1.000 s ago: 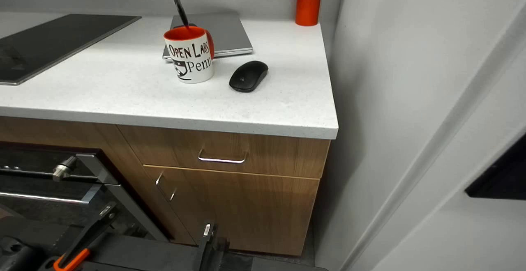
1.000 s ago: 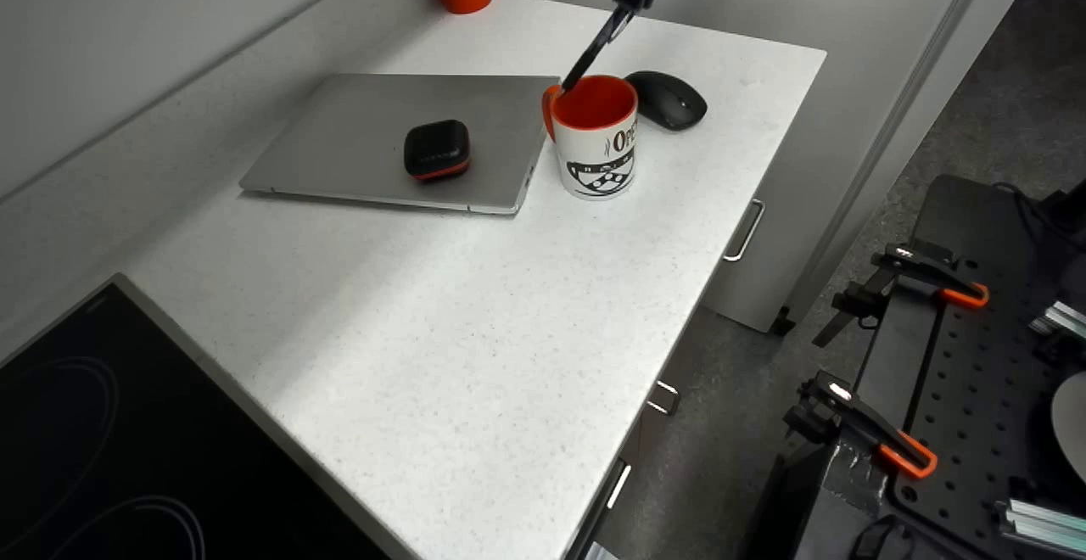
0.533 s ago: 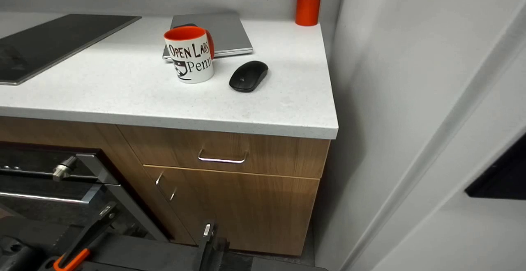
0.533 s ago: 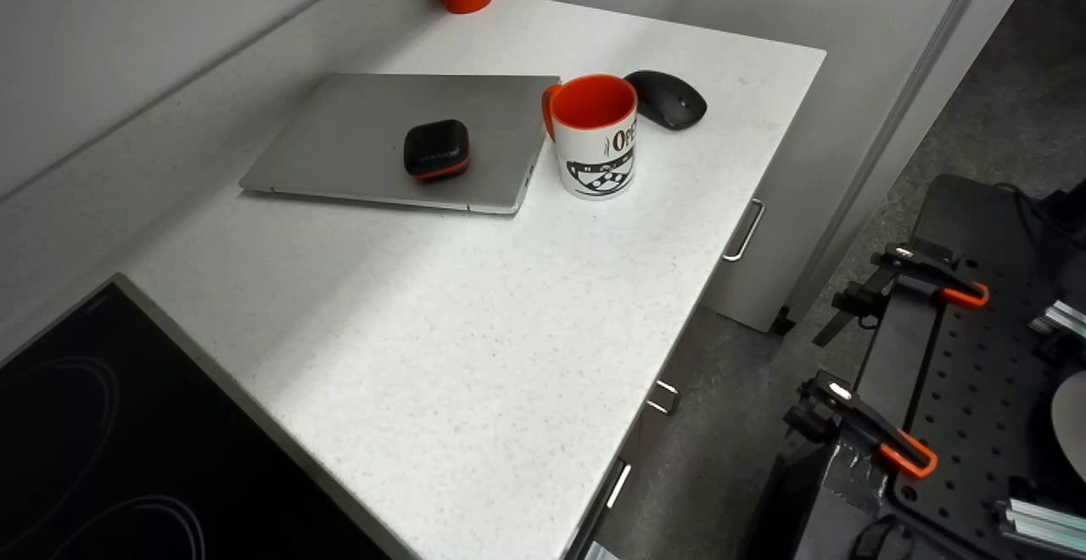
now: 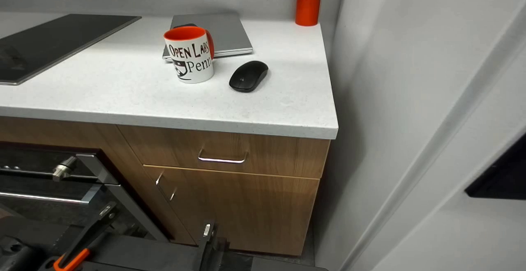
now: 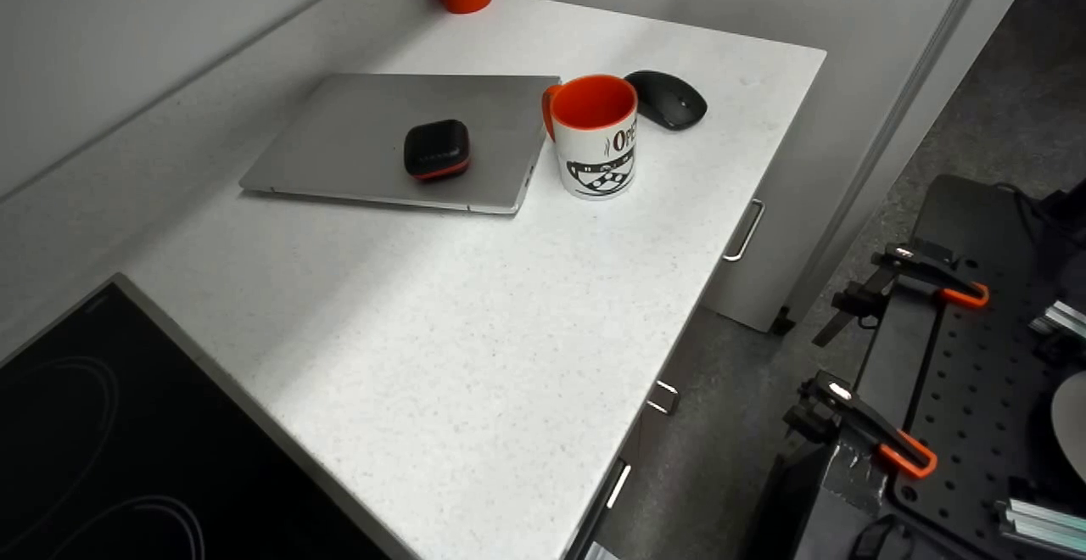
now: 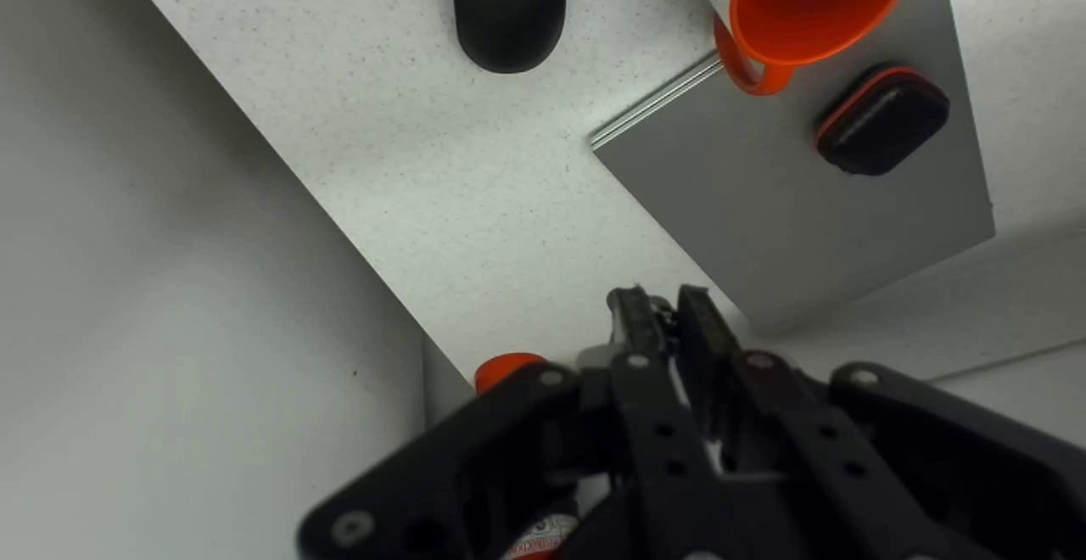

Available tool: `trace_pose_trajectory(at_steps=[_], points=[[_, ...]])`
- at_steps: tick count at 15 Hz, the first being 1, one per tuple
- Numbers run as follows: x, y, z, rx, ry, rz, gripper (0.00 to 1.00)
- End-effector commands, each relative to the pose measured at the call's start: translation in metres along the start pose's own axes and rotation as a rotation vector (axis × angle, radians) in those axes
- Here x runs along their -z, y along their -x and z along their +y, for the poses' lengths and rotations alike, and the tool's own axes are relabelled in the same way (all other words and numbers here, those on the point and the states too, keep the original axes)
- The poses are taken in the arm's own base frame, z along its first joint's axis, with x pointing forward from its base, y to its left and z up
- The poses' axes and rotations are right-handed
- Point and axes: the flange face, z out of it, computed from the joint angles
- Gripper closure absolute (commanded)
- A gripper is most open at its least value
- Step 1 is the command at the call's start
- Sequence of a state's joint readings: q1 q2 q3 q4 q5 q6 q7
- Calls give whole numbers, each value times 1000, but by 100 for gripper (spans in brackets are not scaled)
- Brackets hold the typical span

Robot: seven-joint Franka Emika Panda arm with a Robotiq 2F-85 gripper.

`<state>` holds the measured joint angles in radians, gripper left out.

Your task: Put the pen on the countertop

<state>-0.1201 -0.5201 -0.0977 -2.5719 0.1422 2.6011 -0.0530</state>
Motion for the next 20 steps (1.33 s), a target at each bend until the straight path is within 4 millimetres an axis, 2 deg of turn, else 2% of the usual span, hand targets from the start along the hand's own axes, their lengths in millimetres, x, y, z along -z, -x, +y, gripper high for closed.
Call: trace_pose_trajectory(at_steps=[1,5,9,13,15,17,20], points=[[-31,-20,3,-47,29,-2,100],[-92,-41,8,-92,36,-22,100],[-147,-66,13,-139,56,63,100],[-195,-73,18,-171,54,36,100],[-210,-74,22,-186,51,9,100],[-218,-73,22,-177,36,-48,100],[-231,-65,32,-169,52,-154,100]])
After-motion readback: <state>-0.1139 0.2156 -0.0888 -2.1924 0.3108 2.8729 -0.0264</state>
